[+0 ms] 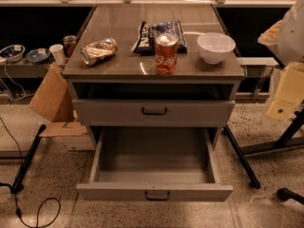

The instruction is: Place blue chip bag into middle drawer

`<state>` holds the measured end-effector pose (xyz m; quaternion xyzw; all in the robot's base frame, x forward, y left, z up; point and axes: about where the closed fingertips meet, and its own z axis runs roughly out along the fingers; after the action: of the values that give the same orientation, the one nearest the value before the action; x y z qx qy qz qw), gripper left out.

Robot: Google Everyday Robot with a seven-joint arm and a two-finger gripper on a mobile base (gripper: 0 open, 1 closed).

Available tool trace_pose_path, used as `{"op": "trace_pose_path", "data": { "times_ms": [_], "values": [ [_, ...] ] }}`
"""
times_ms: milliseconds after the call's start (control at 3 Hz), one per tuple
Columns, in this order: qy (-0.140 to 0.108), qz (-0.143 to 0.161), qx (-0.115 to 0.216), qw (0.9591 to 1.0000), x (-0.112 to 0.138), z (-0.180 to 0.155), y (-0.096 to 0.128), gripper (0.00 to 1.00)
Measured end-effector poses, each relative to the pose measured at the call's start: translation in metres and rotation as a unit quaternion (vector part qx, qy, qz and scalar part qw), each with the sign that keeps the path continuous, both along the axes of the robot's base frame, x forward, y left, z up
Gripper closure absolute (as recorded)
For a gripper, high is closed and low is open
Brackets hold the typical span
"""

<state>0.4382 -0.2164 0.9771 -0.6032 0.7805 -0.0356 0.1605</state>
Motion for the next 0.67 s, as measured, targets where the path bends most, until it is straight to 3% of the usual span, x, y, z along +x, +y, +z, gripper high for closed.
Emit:
{"op": "trace_pose_path", "data": {
  "times_ms": [333,667],
  "values": [
    [0.000,0.000,0.000,1.0000,0.000,0.000,0.000,0.00],
    [-0.026,-0.006,0.011,0.9996,0.007,0.012,0.002,0.00]
  ]
}}
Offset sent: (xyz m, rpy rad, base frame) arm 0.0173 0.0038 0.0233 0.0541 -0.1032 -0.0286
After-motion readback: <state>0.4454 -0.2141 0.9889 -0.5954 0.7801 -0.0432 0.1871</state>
